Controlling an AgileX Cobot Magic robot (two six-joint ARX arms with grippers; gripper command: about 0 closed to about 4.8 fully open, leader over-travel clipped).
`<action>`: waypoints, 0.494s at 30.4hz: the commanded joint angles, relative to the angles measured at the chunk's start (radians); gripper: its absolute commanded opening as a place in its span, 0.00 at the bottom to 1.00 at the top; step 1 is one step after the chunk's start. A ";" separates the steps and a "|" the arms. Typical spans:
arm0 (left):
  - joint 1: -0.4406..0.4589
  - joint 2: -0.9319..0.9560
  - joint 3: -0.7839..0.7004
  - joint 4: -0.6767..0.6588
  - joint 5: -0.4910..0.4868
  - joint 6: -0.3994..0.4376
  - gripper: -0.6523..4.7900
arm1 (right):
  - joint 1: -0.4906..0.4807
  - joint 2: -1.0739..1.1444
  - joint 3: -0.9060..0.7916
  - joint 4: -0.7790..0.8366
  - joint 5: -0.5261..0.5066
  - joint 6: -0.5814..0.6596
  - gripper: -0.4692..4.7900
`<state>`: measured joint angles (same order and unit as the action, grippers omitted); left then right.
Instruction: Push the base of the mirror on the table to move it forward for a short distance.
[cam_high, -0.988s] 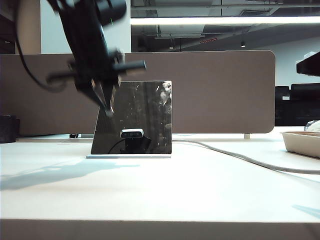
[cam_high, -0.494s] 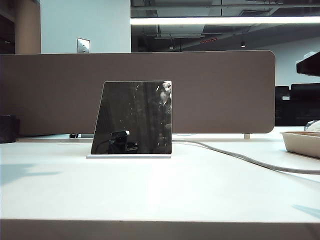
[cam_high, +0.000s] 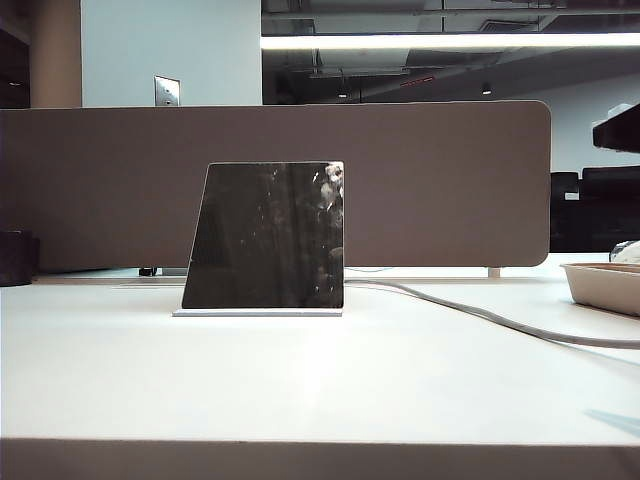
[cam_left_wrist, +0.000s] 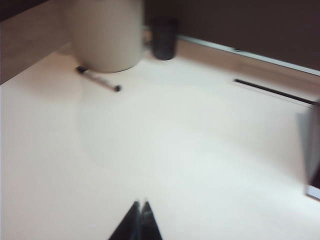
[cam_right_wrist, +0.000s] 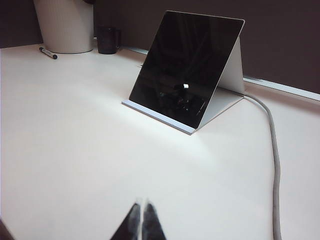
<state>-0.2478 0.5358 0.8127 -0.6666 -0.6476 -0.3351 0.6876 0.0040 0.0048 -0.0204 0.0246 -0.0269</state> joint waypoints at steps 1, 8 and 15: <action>0.062 -0.111 -0.102 0.069 -0.003 -0.045 0.12 | 0.002 0.000 0.001 0.014 -0.001 0.000 0.13; 0.133 -0.312 -0.336 0.291 0.106 0.004 0.12 | 0.002 0.000 0.001 0.014 -0.001 -0.001 0.13; 0.163 -0.509 -0.580 0.472 0.366 0.100 0.12 | 0.003 0.000 0.001 0.014 -0.001 0.000 0.13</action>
<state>-0.0887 0.0540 0.2672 -0.2470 -0.3569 -0.2588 0.6876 0.0040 0.0048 -0.0204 0.0246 -0.0269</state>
